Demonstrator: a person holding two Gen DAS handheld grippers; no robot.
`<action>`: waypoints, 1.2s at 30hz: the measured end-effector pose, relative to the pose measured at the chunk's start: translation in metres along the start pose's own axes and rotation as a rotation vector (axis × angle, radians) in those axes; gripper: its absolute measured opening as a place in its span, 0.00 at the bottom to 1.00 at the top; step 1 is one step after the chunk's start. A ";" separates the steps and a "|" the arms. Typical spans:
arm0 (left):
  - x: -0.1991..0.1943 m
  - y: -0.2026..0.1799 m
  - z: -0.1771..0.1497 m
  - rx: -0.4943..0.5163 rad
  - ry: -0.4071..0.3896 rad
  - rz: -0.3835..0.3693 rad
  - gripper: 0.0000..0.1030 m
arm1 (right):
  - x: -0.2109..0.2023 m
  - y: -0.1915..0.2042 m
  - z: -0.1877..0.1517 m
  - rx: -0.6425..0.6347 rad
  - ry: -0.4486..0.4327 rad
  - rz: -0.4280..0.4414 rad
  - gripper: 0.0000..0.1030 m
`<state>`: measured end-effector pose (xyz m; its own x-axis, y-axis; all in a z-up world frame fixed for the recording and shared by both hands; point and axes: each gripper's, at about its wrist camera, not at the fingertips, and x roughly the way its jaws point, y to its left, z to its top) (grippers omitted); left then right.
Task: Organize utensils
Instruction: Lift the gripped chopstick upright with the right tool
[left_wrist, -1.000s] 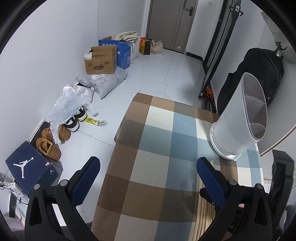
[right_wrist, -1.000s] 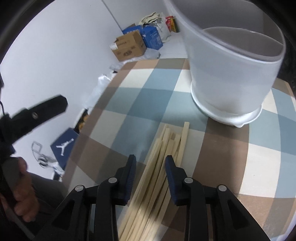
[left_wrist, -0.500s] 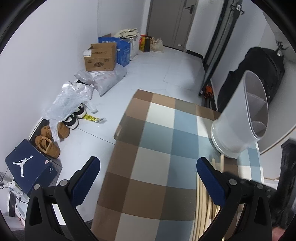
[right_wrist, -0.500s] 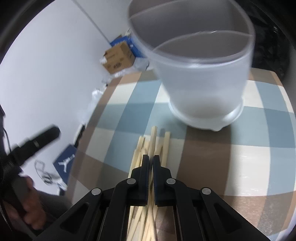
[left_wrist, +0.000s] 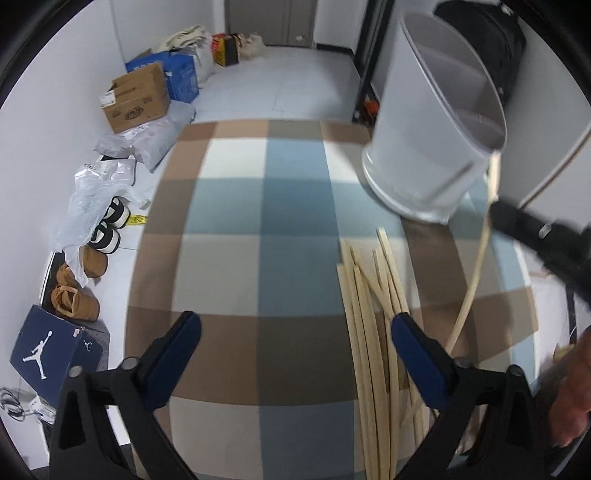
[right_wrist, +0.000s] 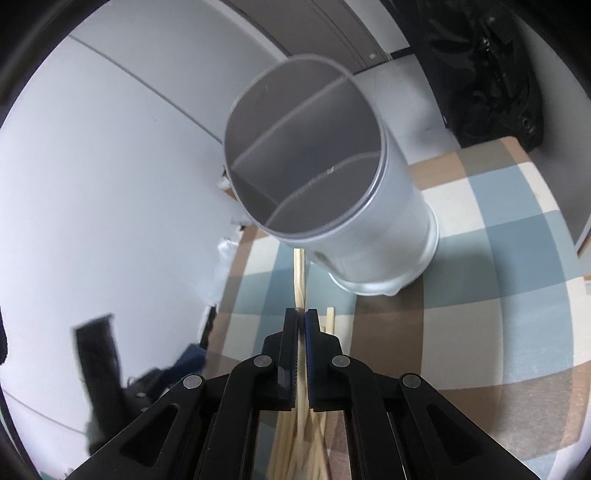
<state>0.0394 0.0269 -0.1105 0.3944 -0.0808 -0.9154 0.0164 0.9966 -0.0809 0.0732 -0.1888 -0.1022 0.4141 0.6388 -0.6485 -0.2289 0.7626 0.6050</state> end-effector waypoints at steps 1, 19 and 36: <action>0.003 -0.001 0.000 0.008 0.018 0.005 0.87 | -0.004 -0.001 0.000 0.001 -0.007 0.006 0.03; 0.014 -0.006 -0.001 -0.012 0.059 -0.004 0.31 | -0.034 0.002 -0.020 -0.018 -0.084 0.044 0.03; 0.018 0.002 -0.001 -0.035 0.057 0.044 0.19 | -0.038 0.001 -0.017 -0.011 -0.095 0.064 0.03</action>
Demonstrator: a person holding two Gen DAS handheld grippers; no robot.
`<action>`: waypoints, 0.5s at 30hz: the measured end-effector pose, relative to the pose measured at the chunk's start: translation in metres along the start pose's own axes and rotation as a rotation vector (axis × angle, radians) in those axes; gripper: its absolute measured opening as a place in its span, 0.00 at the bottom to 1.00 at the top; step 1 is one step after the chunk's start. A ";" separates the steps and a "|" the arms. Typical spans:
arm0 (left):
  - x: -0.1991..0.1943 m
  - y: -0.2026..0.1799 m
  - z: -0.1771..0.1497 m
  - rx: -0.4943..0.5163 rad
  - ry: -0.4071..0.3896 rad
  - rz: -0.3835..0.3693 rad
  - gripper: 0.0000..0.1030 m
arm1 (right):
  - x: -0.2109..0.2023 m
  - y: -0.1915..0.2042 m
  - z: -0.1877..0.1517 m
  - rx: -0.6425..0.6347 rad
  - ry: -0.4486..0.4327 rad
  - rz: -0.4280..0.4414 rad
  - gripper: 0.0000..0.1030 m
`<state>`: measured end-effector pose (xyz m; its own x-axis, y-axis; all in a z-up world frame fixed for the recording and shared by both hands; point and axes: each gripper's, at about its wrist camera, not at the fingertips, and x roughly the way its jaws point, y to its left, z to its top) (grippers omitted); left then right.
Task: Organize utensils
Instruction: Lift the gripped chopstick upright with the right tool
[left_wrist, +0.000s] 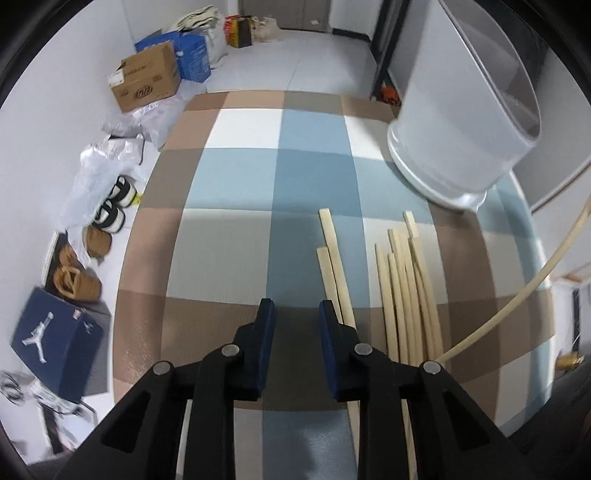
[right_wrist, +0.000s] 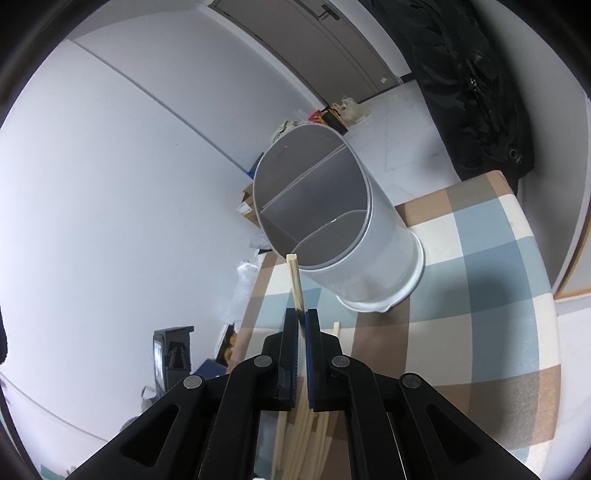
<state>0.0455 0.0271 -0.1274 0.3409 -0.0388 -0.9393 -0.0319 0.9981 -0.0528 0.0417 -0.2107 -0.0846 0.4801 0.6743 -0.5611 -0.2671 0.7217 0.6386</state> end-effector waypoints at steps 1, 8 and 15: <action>0.000 -0.002 -0.001 0.006 -0.008 0.009 0.19 | 0.000 0.000 0.000 0.002 0.000 0.000 0.03; -0.006 0.013 0.002 -0.059 -0.005 -0.073 0.19 | 0.000 0.000 0.001 0.008 0.000 0.000 0.03; 0.002 0.005 0.002 -0.047 0.021 -0.095 0.19 | 0.001 -0.002 0.002 0.016 0.003 0.005 0.03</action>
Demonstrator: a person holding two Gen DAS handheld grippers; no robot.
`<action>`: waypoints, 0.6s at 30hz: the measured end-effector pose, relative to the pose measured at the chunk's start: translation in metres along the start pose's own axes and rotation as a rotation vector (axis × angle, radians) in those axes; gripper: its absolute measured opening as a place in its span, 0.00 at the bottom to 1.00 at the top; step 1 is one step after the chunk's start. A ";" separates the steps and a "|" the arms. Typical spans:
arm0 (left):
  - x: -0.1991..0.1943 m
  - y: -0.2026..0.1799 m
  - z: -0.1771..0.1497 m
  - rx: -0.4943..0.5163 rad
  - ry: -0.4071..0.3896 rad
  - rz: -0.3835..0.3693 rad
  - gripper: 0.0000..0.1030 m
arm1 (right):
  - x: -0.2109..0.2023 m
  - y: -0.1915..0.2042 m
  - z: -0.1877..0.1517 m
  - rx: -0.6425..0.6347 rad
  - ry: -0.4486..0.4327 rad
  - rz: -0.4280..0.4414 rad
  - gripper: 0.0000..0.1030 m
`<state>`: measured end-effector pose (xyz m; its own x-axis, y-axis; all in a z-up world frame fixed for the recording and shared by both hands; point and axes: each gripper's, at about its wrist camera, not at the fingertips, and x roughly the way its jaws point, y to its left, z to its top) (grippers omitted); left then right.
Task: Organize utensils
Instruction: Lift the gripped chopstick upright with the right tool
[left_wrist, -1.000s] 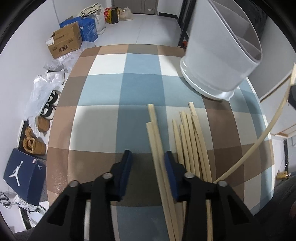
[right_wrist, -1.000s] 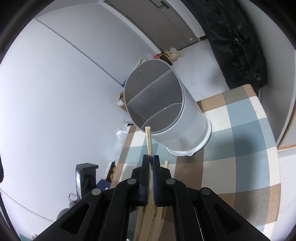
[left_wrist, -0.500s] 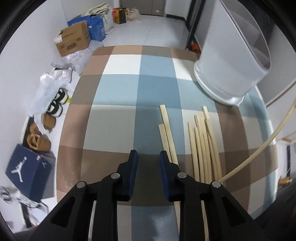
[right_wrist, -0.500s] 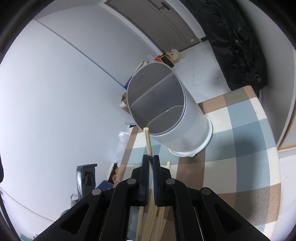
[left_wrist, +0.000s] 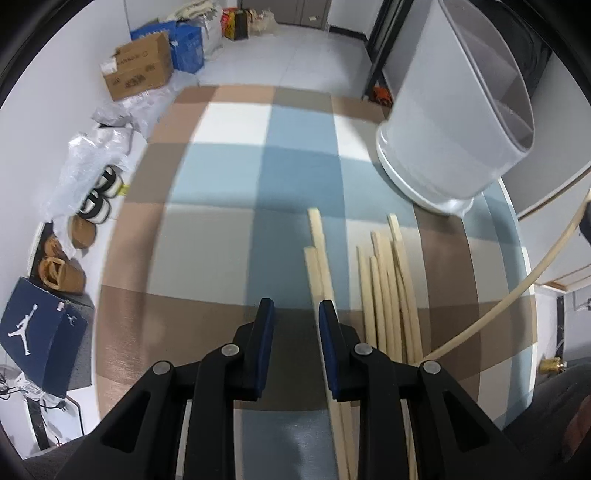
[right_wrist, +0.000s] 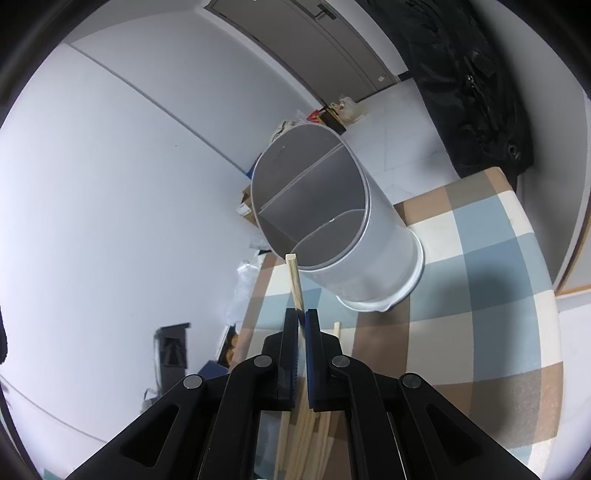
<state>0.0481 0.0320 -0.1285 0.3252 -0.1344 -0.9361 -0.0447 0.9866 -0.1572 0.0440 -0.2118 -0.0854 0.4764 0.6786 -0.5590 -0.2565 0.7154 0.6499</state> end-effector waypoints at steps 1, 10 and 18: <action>0.000 -0.002 0.000 0.012 -0.006 0.008 0.19 | 0.000 0.000 0.000 0.000 0.000 0.000 0.03; -0.001 -0.010 0.000 0.072 -0.017 0.075 0.19 | 0.000 0.001 -0.001 0.001 0.000 0.000 0.03; 0.006 -0.015 0.013 0.062 -0.023 0.091 0.18 | -0.001 0.002 -0.001 -0.004 -0.001 -0.005 0.03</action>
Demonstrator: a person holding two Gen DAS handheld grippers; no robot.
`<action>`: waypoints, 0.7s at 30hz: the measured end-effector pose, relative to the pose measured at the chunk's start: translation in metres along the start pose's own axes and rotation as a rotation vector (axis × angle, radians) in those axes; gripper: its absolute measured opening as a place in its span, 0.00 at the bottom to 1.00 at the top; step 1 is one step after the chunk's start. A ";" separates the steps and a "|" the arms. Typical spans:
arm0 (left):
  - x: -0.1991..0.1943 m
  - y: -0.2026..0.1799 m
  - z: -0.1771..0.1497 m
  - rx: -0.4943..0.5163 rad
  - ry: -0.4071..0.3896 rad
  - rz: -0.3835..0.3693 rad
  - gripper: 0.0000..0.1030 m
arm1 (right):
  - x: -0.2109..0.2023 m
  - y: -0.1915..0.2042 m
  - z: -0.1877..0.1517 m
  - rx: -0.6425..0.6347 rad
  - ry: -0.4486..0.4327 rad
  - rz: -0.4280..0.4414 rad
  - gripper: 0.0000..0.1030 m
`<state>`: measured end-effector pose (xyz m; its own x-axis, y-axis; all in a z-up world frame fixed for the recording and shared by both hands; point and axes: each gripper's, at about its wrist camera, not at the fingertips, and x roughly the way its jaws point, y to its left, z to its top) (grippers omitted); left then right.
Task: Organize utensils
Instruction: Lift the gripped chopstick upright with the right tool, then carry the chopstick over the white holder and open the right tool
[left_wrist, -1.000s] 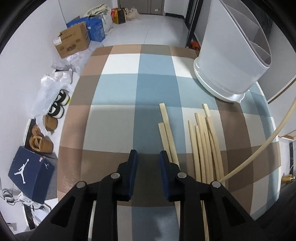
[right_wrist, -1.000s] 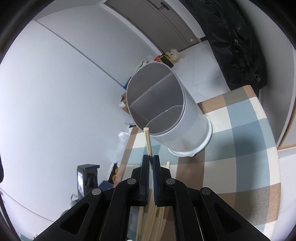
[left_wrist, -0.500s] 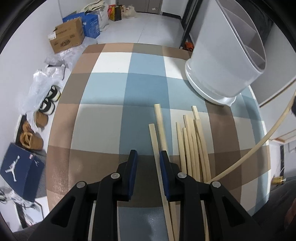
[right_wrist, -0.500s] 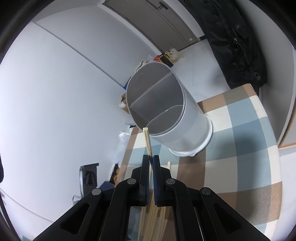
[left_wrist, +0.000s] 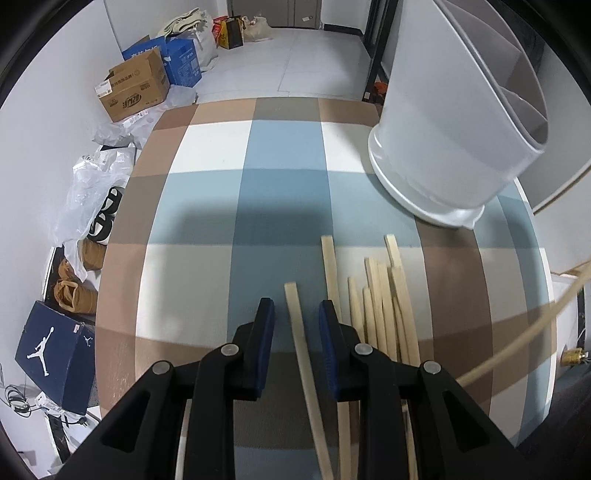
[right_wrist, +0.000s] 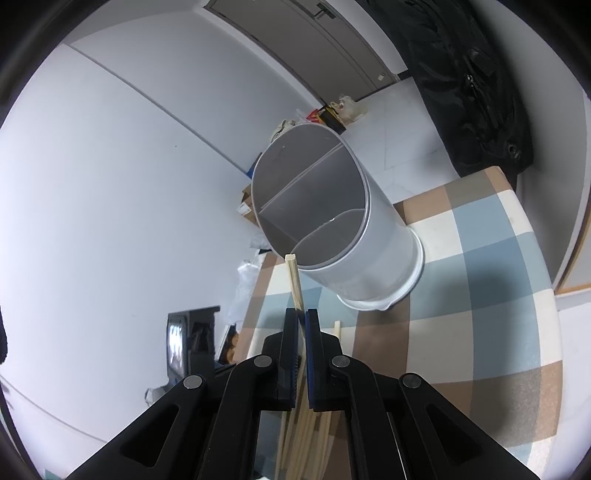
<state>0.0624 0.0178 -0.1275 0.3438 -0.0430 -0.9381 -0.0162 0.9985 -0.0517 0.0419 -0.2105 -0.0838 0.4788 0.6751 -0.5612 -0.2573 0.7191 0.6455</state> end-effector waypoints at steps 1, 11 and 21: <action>0.000 0.001 0.001 -0.007 -0.007 -0.003 0.08 | -0.001 0.000 0.000 -0.003 -0.002 -0.003 0.03; -0.053 0.018 0.006 -0.106 -0.188 -0.139 0.02 | -0.015 0.008 -0.002 -0.055 -0.041 -0.039 0.03; -0.127 0.000 0.005 -0.037 -0.418 -0.165 0.02 | -0.039 0.039 0.000 -0.176 -0.123 -0.063 0.02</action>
<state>0.0232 0.0231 -0.0066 0.6942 -0.1766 -0.6978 0.0392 0.9773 -0.2083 0.0133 -0.2086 -0.0369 0.5943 0.6108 -0.5232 -0.3615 0.7840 0.5046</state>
